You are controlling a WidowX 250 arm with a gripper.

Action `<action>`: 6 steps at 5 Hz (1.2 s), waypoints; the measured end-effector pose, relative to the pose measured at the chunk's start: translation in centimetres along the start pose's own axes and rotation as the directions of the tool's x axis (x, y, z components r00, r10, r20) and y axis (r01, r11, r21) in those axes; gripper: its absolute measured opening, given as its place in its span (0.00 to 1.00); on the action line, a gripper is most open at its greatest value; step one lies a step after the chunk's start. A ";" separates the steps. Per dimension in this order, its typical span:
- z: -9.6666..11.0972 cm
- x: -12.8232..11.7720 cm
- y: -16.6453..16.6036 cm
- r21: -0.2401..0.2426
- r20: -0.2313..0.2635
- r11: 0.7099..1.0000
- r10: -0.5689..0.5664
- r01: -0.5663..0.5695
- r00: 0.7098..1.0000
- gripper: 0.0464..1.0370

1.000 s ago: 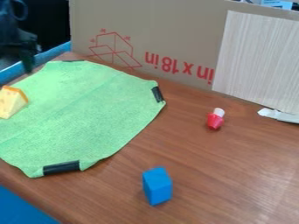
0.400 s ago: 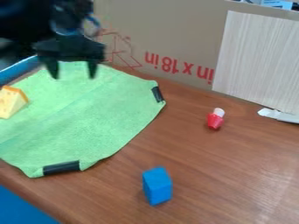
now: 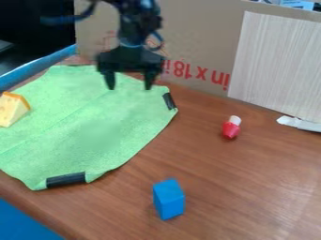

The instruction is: Fold the cloth from the top right to the bottom left

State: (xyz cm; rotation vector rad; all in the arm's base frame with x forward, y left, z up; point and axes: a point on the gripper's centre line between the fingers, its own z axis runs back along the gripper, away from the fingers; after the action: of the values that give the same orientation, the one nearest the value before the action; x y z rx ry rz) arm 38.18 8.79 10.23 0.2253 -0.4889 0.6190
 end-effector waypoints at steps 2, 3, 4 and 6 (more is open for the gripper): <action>-1.8 0.1 -4.9 -0.004 0.028 1.000 -0.010 0.010 1.000 0.96; -3.2 -0.1 -6.0 0.016 0.032 1.000 -0.025 0.024 0.999 0.96; -4.3 -0.3 -5.9 0.042 0.031 0.999 -0.026 0.024 0.999 0.96; -5.5 0.2 -5.0 0.055 0.037 0.998 0.033 -0.035 0.999 0.64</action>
State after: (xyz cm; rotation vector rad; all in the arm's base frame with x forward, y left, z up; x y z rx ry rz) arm 43.34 6.77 5.31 0.2815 -0.5117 0.6634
